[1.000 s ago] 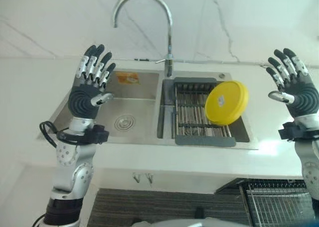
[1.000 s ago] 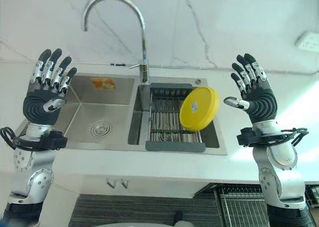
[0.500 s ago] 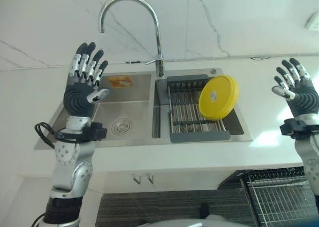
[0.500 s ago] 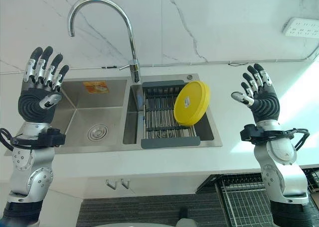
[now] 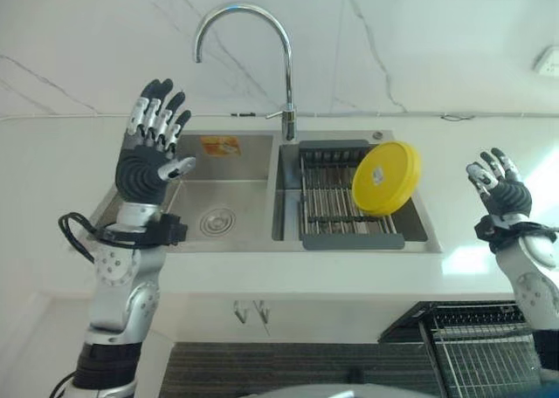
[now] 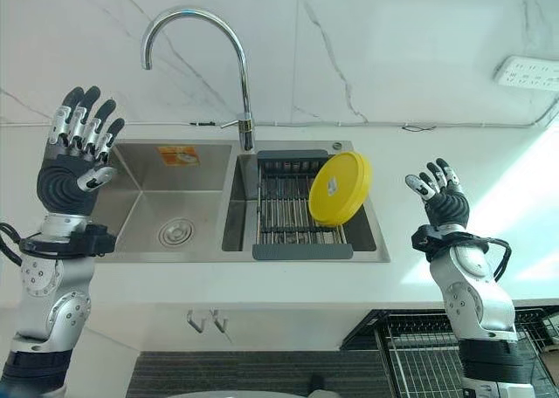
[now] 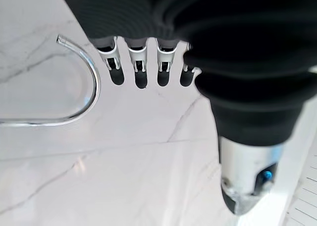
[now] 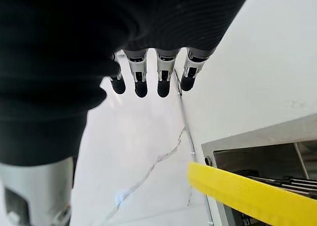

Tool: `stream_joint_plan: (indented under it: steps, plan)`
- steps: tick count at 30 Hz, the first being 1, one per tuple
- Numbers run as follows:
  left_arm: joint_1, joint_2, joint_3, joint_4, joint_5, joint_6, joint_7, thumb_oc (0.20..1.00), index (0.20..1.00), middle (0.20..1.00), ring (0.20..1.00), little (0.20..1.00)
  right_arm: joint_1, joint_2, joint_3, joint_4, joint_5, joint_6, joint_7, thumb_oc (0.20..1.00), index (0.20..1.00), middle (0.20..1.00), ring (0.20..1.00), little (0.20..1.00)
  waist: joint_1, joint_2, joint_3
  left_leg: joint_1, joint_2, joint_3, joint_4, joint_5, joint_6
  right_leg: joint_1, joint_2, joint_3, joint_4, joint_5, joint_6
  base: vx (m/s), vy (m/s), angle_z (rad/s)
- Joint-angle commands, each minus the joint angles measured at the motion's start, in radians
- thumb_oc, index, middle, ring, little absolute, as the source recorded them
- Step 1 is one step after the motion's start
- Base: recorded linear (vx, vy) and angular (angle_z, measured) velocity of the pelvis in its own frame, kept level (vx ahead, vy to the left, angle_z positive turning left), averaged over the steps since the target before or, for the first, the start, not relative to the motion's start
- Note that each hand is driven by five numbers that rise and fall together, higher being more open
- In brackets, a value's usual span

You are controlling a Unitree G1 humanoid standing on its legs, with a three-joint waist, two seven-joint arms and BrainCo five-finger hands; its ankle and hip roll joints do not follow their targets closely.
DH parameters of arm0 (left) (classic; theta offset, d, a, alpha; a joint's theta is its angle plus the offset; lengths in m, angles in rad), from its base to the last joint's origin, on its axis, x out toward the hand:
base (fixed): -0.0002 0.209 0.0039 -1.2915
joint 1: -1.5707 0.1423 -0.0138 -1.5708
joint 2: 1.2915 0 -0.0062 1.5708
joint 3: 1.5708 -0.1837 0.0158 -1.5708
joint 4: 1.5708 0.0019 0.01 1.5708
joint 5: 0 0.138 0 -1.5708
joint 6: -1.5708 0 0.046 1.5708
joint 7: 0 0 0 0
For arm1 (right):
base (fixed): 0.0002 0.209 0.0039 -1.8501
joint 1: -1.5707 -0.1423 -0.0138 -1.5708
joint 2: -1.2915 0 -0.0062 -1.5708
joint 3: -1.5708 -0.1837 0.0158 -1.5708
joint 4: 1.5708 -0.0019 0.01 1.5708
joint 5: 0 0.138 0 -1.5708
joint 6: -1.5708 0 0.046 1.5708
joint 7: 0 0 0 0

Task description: Place the dishes in the dishwasher.

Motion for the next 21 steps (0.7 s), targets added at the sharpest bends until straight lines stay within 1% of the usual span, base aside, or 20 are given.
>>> stream_joint_plan:
  steps: [1,2,3,4,5,6,7,8,9,11,12,13,14,15,16,17,18,20,21]
  plan:
    - [-0.063,0.058,-0.017,0.019,-0.005,-0.050,-0.035,1.000,1.000,1.000,1.000,1.000,-0.143,-0.045,0.003,-0.047,-0.008,-0.068,0.034,1.000,1.000,1.000,1.000,1.000,0.002,-0.032,-0.007,0.025,0.049,0.029,0.093,0.060,-0.018,0.052,-0.047,0.013,0.001,-0.040,0.025,0.05,-0.086,-0.08]
    - [-0.064,0.058,-0.019,0.019,-0.004,-0.057,-0.038,1.000,1.000,1.000,1.000,1.000,-0.149,-0.047,0.005,-0.044,-0.009,-0.070,0.035,1.000,1.000,1.000,1.000,1.000,0.006,-0.035,-0.002,0.008,0.052,0.024,0.127,0.063,-0.019,0.050,-0.044,0.022,0.001,-0.037,0.017,0.04,-0.087,-0.22]
    - [-0.055,0.044,-0.014,0.008,0.010,-0.076,-0.033,1.000,1.000,1.000,1.000,1.000,-0.162,-0.058,0.009,-0.054,-0.007,-0.067,0.042,1.000,1.000,1.000,1.000,1.000,0.028,-0.040,0.016,-0.063,0.033,-0.067,0.241,0.064,-0.023,0.049,-0.031,0.053,0.001,-0.031,0.007,-0.02,0.023,-0.58]
    - [-0.045,0.039,-0.003,-0.004,0.014,-0.083,-0.019,1.000,1.000,1.000,1.000,1.000,-0.169,-0.066,0.016,-0.064,-0.004,-0.066,0.060,1.000,1.000,1.000,1.000,1.000,0.038,-0.043,0.025,-0.096,0.007,-0.115,0.211,0.053,-0.015,0.040,-0.033,0.080,0.001,-0.021,0.018,0.03,0.164,-0.82]
    - [-0.044,0.038,-0.002,-0.008,0.010,-0.093,-0.020,1.000,1.000,1.000,1.000,1.000,-0.174,-0.066,0.029,-0.066,-0.005,-0.079,0.074,1.000,1.000,1.000,1.000,1.000,0.044,-0.039,0.029,-0.093,-0.001,-0.127,0.079,0.059,-0.009,0.035,-0.041,0.092,0.001,-0.019,0.035,0.04,0.240,-1.01]
    - [-0.048,0.036,-0.008,-0.001,0.025,-0.116,-0.026,1.000,1.000,1.000,1.000,1.000,-0.163,-0.064,0.032,-0.068,-0.008,-0.103,0.095,1.000,1.000,1.000,1.000,1.000,0.046,-0.040,0.043,-0.094,0.000,-0.123,0.051,0.088,-0.010,0.037,-0.046,0.085,0.001,-0.018,0.042,0.03,0.286,-1.09]
    - [-0.068,0.029,-0.026,0.002,0.051,-0.127,-0.024,1.000,1.000,1.000,1.000,1.000,-0.137,-0.069,0.032,-0.098,0.002,-0.116,0.094,1.000,1.000,1.000,1.000,1.000,0.049,-0.045,0.051,-0.117,-0.009,-0.154,0.044,0.097,-0.006,0.046,-0.065,0.091,0.001,-0.015,0.053,0.01,0.299,-1.05]
    - [-0.090,0.030,-0.033,0.007,0.061,-0.119,-0.011,1.000,1.000,1.000,1.000,1.000,-0.126,-0.071,0.033,-0.116,0.013,-0.108,0.097,1.000,1.000,1.000,1.000,1.000,0.035,-0.041,0.047,-0.093,-0.019,-0.164,0.000,0.081,0.003,0.036,-0.076,0.108,0.001,-0.017,0.063,0.02,0.304,-0.87]
    - [-0.096,0.041,-0.040,0.008,0.061,-0.116,0.007,1.000,1.000,1.000,1.000,1.000,-0.116,-0.068,0.032,-0.121,0.007,-0.107,0.105,1.000,1.000,1.000,1.000,1.000,0.030,-0.037,0.046,-0.084,-0.025,-0.170,-0.004,0.064,0.009,0.033,-0.083,0.112,0.001,-0.014,0.069,0.07,0.275,-0.74]
    - [-0.102,0.075,-0.043,0.012,0.061,-0.104,0.032,1.000,1.000,1.000,1.000,1.000,-0.085,-0.063,0.018,-0.143,0.009,-0.086,0.128,1.000,1.000,1.000,1.000,1.000,0.013,-0.034,0.038,-0.057,-0.029,-0.149,-0.004,0.044,0.018,0.035,-0.099,0.100,0.001,-0.004,0.082,0.06,0.150,-0.98]
    - [-0.111,0.087,-0.048,0.017,0.054,-0.093,0.040,1.000,1.000,1.000,1.000,1.000,-0.087,-0.060,0.022,-0.148,0.011,-0.075,0.130,1.000,1.000,1.000,1.000,1.000,0.013,-0.037,0.033,-0.044,-0.031,-0.134,-0.004,0.035,0.021,0.041,-0.107,0.072,0.001,0.000,0.085,0.03,0.047,-1.01]
    - [-0.116,0.094,-0.053,0.017,0.060,-0.088,0.053,1.000,1.000,1.000,1.000,1.000,-0.107,-0.052,0.034,-0.137,-0.002,-0.070,0.137,1.000,1.000,1.000,1.000,1.000,0.020,-0.042,0.033,-0.027,-0.031,-0.115,-0.004,0.029,0.021,0.057,-0.114,0.027,0.001,0.009,0.091,0.00,-0.033,-0.89]
    - [-0.120,0.097,-0.052,0.013,0.077,-0.093,0.062,1.000,1.000,1.000,1.000,1.000,-0.140,-0.055,0.053,-0.108,-0.002,-0.084,0.155,1.000,1.000,1.000,1.000,1.000,0.026,-0.045,0.037,-0.012,-0.025,-0.103,-0.004,0.026,0.022,0.062,-0.118,0.019,0.001,0.001,0.089,-0.06,-0.116,-0.62]
    - [-0.131,0.096,-0.066,0.011,0.078,-0.097,0.072,1.000,1.000,1.000,1.000,1.000,-0.176,-0.059,0.078,-0.092,-0.015,-0.086,0.146,1.000,1.000,1.000,1.000,1.000,0.039,-0.043,0.037,-0.010,-0.015,-0.088,-0.004,0.024,0.015,0.055,-0.123,0.000,0.001,-0.006,0.088,-0.08,-0.161,-0.41]
    - [-0.123,0.101,-0.050,0.015,0.049,-0.104,0.087,1.000,1.000,1.000,1.000,1.000,-0.215,-0.078,0.097,-0.082,-0.009,-0.049,0.145,1.000,1.000,1.000,1.000,1.000,0.052,-0.039,0.027,-0.013,0.000,-0.075,-0.004,0.025,0.012,0.052,-0.122,-0.031,0.001,-0.009,0.086,-0.04,-0.144,-0.02]
    - [-0.110,0.096,-0.035,0.015,0.025,-0.106,0.090,1.000,1.000,1.000,1.000,1.000,-0.217,-0.076,0.102,-0.084,-0.026,-0.033,0.149,1.000,1.000,1.000,1.000,1.000,0.051,-0.037,0.019,-0.011,0.008,-0.064,-0.004,0.028,0.009,0.050,-0.114,-0.027,0.001,-0.011,0.079,0.06,-0.135,0.17]
    - [-0.097,0.074,-0.029,0.017,0.027,-0.108,0.075,1.000,1.000,1.000,1.000,1.000,-0.225,-0.079,0.111,-0.085,-0.051,-0.014,0.148,1.000,1.000,1.000,1.000,1.000,0.057,-0.039,0.007,-0.013,0.017,-0.051,-0.004,0.029,0.005,0.054,-0.108,-0.044,0.001,-0.020,0.071,0.10,-0.100,0.23]
    - [-0.092,0.073,-0.030,0.009,0.031,-0.094,0.067,1.000,1.000,1.000,1.000,1.000,-0.255,-0.100,0.126,-0.075,-0.053,0.031,0.150,1.000,1.000,1.000,1.000,1.000,0.063,-0.039,0.001,-0.015,0.021,-0.049,-0.004,0.029,-0.002,0.059,-0.109,-0.058,0.001,-0.024,0.071,0.07,-0.069,0.09]
    - [-0.097,0.079,-0.035,0.010,0.030,-0.092,0.067,1.000,1.000,1.000,1.000,1.000,-0.266,-0.106,0.135,-0.067,-0.055,0.043,0.154,1.000,1.000,1.000,1.000,1.000,0.064,-0.040,0.001,-0.015,0.021,-0.052,-0.004,0.029,-0.003,0.062,-0.111,-0.060,0.001,-0.023,0.073,0.03,-0.038,0.01]
